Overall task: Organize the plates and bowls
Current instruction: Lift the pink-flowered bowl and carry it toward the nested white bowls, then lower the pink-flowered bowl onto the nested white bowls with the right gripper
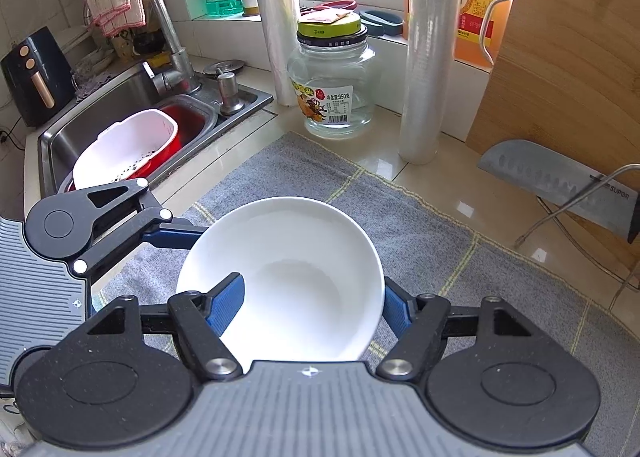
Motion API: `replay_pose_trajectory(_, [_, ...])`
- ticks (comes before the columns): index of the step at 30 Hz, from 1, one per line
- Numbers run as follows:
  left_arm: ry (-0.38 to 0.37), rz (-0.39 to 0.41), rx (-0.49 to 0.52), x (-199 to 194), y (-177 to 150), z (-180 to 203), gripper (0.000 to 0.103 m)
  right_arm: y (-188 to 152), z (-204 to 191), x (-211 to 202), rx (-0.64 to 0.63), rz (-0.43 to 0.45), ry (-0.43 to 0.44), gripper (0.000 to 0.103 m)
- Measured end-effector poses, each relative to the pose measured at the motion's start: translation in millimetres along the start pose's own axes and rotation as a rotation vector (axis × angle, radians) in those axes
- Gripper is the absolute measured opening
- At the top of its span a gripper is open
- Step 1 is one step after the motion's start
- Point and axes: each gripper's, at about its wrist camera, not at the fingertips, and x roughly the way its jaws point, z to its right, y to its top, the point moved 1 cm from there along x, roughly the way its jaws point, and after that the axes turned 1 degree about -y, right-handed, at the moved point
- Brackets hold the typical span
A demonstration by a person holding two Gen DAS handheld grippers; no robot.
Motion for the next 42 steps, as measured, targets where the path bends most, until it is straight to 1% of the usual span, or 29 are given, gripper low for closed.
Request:
replay_pose_trajectory(13, [-0.047,0.036,0.047,-16,13,39,0.091,-31,8,-41,0.019,0.014,-0.042,0.077])
replay_pose_trajectory(16, [-0.061,0.050,0.060,-18,17,50,0.091,-38,11,-55,0.016,0.021,-0.065,0.077])
replay_pose_trajectory(21, [-0.089,0.081,0.100,-21,25,69,0.091,-52,23,-80,0.041,0.040,-0.093,0.077])
replay_pose_trajectory(28, [-0.140,0.096,0.134,-16,39,99,0.091,-73,40,-111,0.081,0.058,-0.142,0.077])
replay_pose_trajectory(34, [-0.175,0.087,0.164,-8,44,122,0.091,-91,53,-122,0.122,0.055,-0.170,0.077])
replay_pose_trajectory(42, [-0.213,0.053,0.169,3,44,137,0.091,-108,66,-127,0.166,0.040,-0.174,0.077])
